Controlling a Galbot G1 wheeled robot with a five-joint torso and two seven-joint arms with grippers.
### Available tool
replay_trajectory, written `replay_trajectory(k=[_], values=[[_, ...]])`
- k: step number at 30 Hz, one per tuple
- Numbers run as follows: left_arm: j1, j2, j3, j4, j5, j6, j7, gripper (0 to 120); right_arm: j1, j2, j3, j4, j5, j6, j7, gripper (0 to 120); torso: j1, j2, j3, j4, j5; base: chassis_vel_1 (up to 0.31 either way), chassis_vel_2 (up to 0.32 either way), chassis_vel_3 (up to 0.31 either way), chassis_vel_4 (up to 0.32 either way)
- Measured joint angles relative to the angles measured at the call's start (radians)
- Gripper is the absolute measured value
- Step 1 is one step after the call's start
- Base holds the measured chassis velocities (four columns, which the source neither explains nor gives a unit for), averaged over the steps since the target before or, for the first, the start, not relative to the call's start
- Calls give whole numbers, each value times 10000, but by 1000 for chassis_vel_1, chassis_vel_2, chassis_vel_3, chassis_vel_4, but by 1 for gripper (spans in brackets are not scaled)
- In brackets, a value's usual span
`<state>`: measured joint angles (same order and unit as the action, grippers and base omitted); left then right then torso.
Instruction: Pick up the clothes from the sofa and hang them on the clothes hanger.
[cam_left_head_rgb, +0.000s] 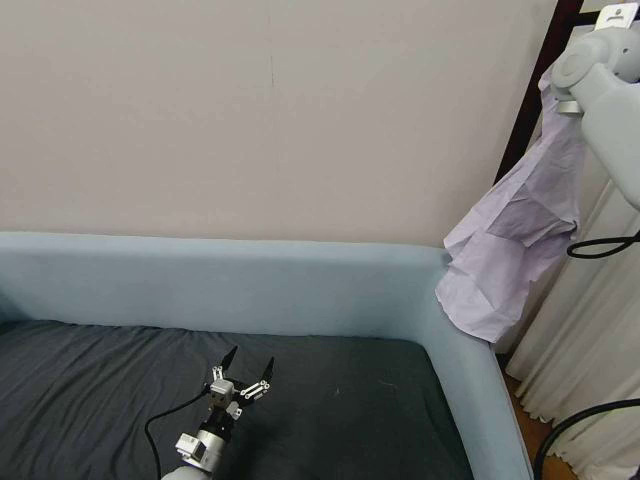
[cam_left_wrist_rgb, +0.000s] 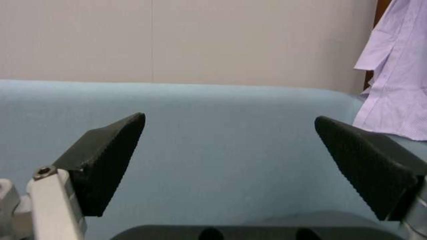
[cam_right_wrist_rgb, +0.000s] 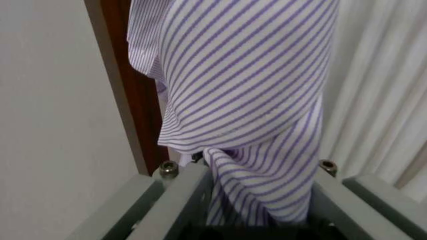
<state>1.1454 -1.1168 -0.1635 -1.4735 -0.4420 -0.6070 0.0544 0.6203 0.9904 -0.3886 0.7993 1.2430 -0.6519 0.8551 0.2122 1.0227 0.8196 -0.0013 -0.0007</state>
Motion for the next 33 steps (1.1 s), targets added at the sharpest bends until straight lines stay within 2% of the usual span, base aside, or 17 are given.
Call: replay_trajectory(k=[4,21,31,33], values=[[-57,-46,9,29,12,30,1,100,141,123,26,-436,-231,390,-537,2,0,0,0,2,-1,0,0,0,0],[-91,-278,-18,196,68,65,4,100,273,313,14,-1359,-467,470,-1451,2,-1,0,-1,1,-2,0,0,0,0],[243,-285,-170,79,151,30,-5,100,-385,-115,106,-309,20,491,-1446,2,-1,3,-3,-1,-7,0,0,0,0],[318,-261,-226,77,157,-7,-6,100,-558,-342,191,263,405,494,-1655,7,-2,3,-2,-4,-2,0,0,0,0]])
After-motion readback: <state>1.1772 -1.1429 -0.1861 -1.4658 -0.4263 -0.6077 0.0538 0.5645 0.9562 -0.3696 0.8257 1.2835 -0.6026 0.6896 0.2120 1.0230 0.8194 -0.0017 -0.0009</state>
